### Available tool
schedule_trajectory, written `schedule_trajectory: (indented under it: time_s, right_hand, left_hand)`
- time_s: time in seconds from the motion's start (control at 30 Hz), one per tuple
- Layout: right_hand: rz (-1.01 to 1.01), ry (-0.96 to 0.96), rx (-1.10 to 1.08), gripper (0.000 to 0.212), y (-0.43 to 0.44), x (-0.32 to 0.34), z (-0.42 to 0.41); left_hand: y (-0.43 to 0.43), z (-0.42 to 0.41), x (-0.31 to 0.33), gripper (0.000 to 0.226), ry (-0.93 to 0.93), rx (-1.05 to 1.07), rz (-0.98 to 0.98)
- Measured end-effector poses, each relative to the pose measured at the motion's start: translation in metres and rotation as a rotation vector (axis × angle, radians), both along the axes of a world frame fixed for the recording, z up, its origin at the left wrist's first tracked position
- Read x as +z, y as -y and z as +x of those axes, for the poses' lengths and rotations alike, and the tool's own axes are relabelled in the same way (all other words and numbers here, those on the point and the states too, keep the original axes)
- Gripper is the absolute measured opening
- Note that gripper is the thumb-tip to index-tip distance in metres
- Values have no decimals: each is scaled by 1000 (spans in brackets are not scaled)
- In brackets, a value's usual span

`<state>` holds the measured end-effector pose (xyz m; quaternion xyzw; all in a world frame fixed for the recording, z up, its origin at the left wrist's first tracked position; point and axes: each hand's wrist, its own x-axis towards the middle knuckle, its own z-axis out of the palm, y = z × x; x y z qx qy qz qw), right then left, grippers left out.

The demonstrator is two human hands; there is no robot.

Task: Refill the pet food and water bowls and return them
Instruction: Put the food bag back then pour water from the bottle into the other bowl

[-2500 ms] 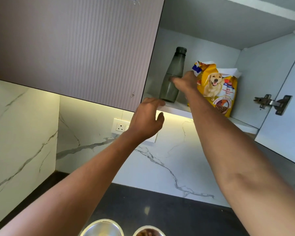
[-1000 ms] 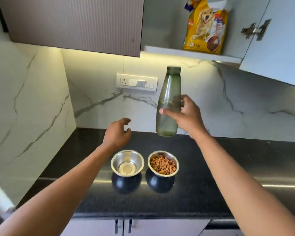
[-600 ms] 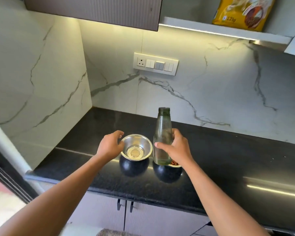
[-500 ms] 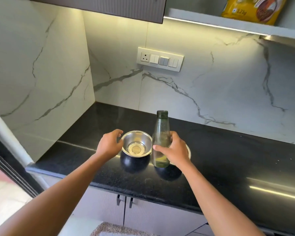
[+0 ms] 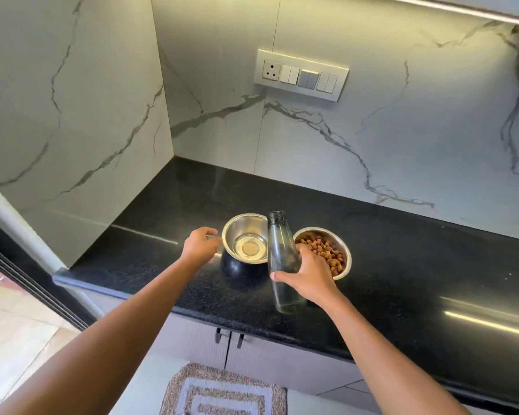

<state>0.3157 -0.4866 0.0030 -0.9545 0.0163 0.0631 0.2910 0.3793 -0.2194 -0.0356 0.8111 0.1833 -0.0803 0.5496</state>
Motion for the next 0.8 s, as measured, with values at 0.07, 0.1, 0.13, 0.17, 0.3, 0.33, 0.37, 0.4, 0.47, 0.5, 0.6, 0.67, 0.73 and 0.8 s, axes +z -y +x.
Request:
schedule_trajectory:
  time_s: [0.07, 0.1, 0.13, 0.17, 0.3, 0.33, 0.37, 0.4, 0.47, 0.5, 0.6, 0.67, 0.73, 0.8]
  right_hand:
    - [-26, -16, 5, 72, 0, -2, 0]
    - [-37, -25, 6, 74, 0, -3, 0]
    - [-43, -34, 6, 75, 0, -3, 1]
    - [-47, -50, 4, 76, 0, -4, 1]
    - [-68, -106, 4, 74, -2, -3, 0]
    - [-78, -115, 3, 73, -3, -2, 1]
    - [-86, -124, 4, 73, -3, -1, 1]
    - [-94, -136, 1, 74, -4, -1, 3]
    - [-118, -155, -7, 79, -5, 2, 5]
    - [-127, -162, -12, 82, -5, 2, 6]
    - [-143, -182, -4, 82, -4, 4, 9]
    - [-165, -201, 10, 77, -4, 6, 10]
    - [-180, -233, 28, 73, -3, 7, 11]
    - [-182, -256, 39, 73, -2, 9, 12]
  left_hand:
    - [3, 7, -6, 22, -39, 20, -75]
    - [5, 10, -8, 16, -48, 31, -102]
    - [6, 11, -9, 13, -59, 38, -123]
    - [8, 13, -11, 13, -70, 40, -142]
    - [10, 19, -19, 15, -110, 30, -164]
    - [10, 21, -20, 16, -115, 28, -151]
    - [10, 23, -21, 16, -112, 28, -140]
    - [10, 25, -22, 17, -110, 25, -126]
    - [9, 27, -21, 14, -109, 20, -88]
    - [9, 29, -22, 14, -105, 15, -59]
    - [5, 32, -22, 18, -72, -9, 24]
    - [2, 33, -19, 18, -47, -32, 77]
    - [0, 34, -16, 17, -28, -54, 124]
    - [-1, 35, -13, 16, -15, -88, 161]
